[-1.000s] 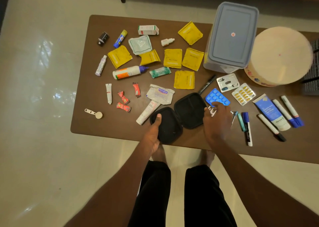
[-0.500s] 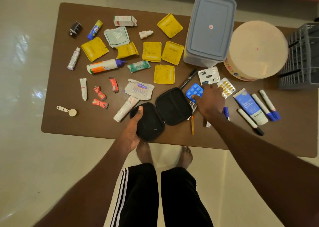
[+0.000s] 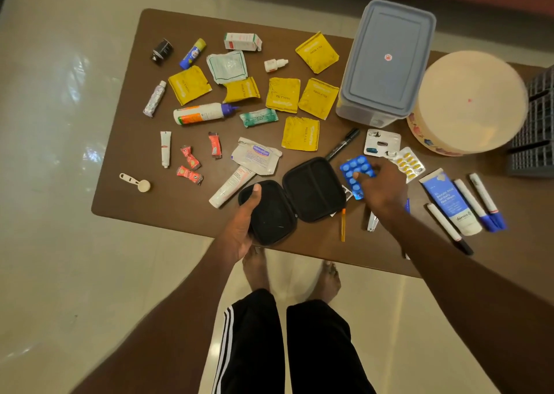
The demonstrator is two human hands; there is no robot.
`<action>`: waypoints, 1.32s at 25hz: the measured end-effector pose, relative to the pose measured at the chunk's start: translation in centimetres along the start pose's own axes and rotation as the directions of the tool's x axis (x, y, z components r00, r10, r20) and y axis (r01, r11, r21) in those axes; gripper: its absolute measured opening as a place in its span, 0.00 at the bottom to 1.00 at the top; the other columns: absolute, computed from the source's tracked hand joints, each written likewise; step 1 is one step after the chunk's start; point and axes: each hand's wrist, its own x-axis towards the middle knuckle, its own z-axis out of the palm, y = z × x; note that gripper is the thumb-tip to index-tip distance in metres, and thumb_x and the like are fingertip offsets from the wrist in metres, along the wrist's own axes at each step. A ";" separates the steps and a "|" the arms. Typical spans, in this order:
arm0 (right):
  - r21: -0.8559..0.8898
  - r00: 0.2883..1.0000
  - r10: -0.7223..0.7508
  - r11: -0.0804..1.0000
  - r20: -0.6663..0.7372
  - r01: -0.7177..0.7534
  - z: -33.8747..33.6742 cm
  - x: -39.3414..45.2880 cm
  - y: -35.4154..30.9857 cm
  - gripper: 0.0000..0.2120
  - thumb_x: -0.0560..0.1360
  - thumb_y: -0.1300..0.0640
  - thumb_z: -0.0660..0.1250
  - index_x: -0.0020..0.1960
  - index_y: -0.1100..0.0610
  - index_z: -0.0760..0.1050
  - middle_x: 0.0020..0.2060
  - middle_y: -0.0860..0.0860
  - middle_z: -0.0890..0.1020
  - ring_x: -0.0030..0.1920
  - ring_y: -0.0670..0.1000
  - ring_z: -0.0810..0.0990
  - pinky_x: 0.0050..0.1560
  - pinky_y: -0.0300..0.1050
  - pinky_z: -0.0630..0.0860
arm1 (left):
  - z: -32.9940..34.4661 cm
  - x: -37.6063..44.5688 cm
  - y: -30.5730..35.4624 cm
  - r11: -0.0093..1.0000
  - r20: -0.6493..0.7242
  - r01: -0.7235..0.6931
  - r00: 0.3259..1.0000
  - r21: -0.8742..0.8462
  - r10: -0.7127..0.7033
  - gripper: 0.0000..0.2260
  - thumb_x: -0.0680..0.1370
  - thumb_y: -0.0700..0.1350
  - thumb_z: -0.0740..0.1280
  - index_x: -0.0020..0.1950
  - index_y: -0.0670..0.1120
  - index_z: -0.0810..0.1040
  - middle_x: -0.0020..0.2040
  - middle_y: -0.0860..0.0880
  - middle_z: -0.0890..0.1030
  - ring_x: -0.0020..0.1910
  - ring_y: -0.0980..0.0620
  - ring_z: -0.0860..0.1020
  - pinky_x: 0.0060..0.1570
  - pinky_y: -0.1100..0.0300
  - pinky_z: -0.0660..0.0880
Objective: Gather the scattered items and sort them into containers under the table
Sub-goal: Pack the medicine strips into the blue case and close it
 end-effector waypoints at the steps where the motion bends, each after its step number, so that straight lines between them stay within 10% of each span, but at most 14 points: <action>1: 0.054 0.998 0.031 0.998 -0.051 -0.028 -0.4 -0.9 -0.3 0.17 0.78 0.50 0.73 0.64 0.55 0.79 0.58 0.54 0.83 0.58 0.54 0.81 0.57 0.51 0.77 | 0.0 -0.1 0.0 1.000 0.000 0.003 1.000 -0.006 -0.003 0.26 0.75 0.62 0.72 0.67 0.49 0.78 0.58 0.44 0.85 0.57 0.40 0.84 0.57 0.36 0.79; 6: 0.347 0.951 0.078 0.937 -0.300 0.032 -0.4 -5.4 -2.2 0.09 0.76 0.51 0.75 0.54 0.52 0.79 0.45 0.44 0.83 0.47 0.45 0.83 0.50 0.50 0.82 | -0.3 0.2 0.2 0.999 -0.040 0.048 0.998 0.006 -0.047 0.31 0.74 0.70 0.65 0.65 0.49 0.78 0.56 0.44 0.86 0.53 0.39 0.85 0.55 0.37 0.81; 12: 0.500 0.973 0.001 0.858 0.229 -0.118 7.4 -9.9 -5.3 0.13 0.73 0.56 0.79 0.55 0.51 0.80 0.46 0.48 0.87 0.43 0.44 0.86 0.42 0.43 0.84 | -0.3 -0.1 0.7 0.997 -0.040 0.013 0.999 0.076 -0.010 0.39 0.73 0.75 0.55 0.68 0.48 0.79 0.59 0.44 0.85 0.58 0.40 0.84 0.65 0.38 0.76; 16: 0.386 0.942 0.032 0.907 0.335 -0.169 11.6 -11.2 -6.4 0.14 0.75 0.56 0.77 0.59 0.56 0.82 0.51 0.52 0.87 0.47 0.46 0.86 0.46 0.45 0.85 | -0.3 0.0 1.1 0.988 -0.055 0.013 0.998 0.155 -0.004 0.36 0.77 0.73 0.49 0.60 0.47 0.82 0.59 0.40 0.84 0.58 0.39 0.83 0.66 0.42 0.76; 23: -0.060 0.972 -0.164 0.983 0.168 0.176 12.6 -12.3 -6.6 0.10 0.77 0.50 0.74 0.56 0.50 0.76 0.48 0.45 0.77 0.48 0.46 0.80 0.46 0.42 0.80 | -1.5 0.4 0.2 0.980 -0.078 0.023 0.997 0.197 -0.007 0.17 0.81 0.51 0.69 0.63 0.41 0.81 0.46 0.47 0.87 0.46 0.50 0.85 0.53 0.54 0.81; 33: 0.188 0.960 -0.037 0.978 -0.276 0.092 4.2 -6.3 -2.0 0.07 0.82 0.48 0.62 0.51 0.48 0.78 0.43 0.49 0.81 0.45 0.50 0.81 0.43 0.49 0.77 | 1.1 2.7 -0.3 0.974 -0.202 0.059 0.979 0.220 -0.014 0.19 0.79 0.58 0.70 0.62 0.45 0.79 0.50 0.47 0.85 0.48 0.48 0.84 0.49 0.53 0.82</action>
